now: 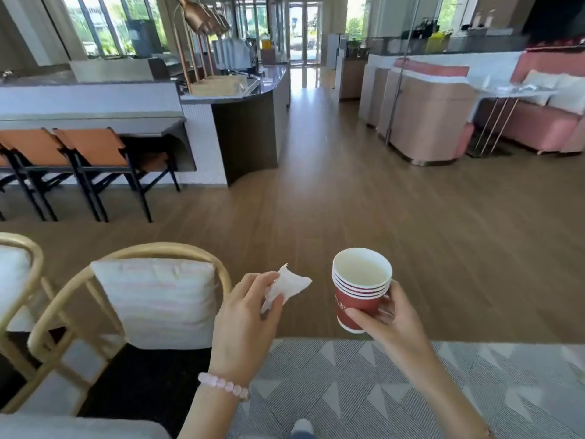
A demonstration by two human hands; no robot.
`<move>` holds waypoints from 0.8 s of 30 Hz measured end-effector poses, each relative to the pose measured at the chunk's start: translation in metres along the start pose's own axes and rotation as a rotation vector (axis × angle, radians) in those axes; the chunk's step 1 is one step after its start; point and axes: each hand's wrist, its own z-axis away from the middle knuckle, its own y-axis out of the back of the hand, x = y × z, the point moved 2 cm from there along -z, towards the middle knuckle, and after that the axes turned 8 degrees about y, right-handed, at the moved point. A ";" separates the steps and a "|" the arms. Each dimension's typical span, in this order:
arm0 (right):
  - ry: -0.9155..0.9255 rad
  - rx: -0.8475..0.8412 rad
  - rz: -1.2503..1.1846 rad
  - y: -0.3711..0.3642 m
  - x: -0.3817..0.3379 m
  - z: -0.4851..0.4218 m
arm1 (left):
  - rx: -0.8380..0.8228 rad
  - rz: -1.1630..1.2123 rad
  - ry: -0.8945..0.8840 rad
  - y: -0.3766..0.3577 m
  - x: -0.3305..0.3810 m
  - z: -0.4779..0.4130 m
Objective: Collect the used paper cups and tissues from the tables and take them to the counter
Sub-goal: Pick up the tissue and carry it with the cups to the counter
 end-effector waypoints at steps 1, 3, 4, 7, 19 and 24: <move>0.007 0.019 0.011 0.002 0.002 -0.017 | -0.003 0.013 -0.013 -0.010 -0.001 -0.018; 0.018 0.055 0.030 0.003 0.005 -0.052 | -0.001 0.025 -0.044 -0.028 -0.004 -0.058; 0.020 0.071 0.030 0.004 0.006 -0.071 | -0.003 0.026 -0.051 -0.035 -0.006 -0.078; 0.015 0.100 0.035 0.005 0.008 -0.127 | -0.015 0.033 -0.062 -0.055 -0.009 -0.138; 0.040 0.193 0.062 0.023 0.034 -0.317 | -0.054 0.030 -0.150 -0.149 -0.011 -0.317; 0.039 0.196 0.059 0.042 0.060 -0.408 | -0.045 0.031 -0.145 -0.207 -0.016 -0.393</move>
